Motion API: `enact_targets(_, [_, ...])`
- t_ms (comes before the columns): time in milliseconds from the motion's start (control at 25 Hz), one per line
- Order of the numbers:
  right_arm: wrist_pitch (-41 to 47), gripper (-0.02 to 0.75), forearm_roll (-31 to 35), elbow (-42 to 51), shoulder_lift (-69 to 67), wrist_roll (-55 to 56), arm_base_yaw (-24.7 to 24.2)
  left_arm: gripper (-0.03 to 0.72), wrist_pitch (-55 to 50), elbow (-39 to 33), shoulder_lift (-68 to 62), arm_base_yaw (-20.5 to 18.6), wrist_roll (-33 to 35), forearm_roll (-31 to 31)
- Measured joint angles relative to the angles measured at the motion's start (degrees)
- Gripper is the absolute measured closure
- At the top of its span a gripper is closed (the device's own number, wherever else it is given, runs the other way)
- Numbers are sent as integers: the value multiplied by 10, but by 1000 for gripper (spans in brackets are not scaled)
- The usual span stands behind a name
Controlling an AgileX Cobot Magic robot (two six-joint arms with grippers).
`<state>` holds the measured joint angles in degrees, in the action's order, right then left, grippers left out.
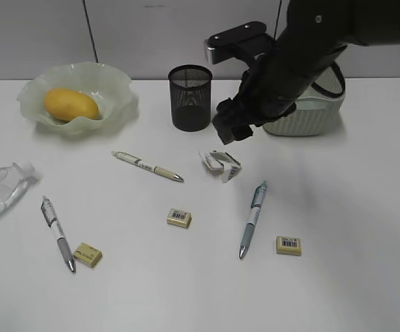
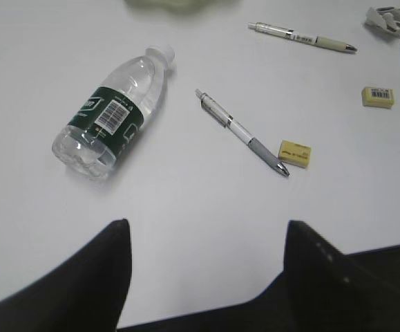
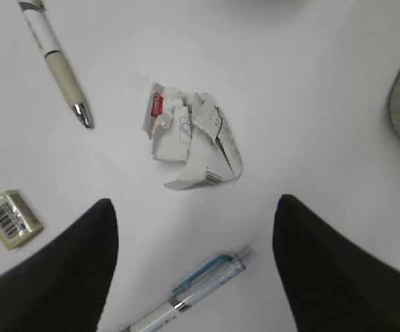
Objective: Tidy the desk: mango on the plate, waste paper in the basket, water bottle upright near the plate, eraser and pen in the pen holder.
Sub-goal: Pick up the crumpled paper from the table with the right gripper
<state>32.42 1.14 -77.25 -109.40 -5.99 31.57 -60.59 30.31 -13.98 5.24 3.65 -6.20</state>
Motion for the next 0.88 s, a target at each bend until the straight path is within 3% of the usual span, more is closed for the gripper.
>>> enact_targets(240, [78, 178, 0, -115, -104, -1, 0, 165, -1, 0, 0, 0, 0, 0])
enact_targets(520, [143, 73, 15, -227, -202, -10, 1, 165, -1, 0, 0, 0, 0, 0])
enact_targets(880, [155, 130, 26, -258, -255, -22, 3, 165, -2, 0, 0, 0, -1, 0])
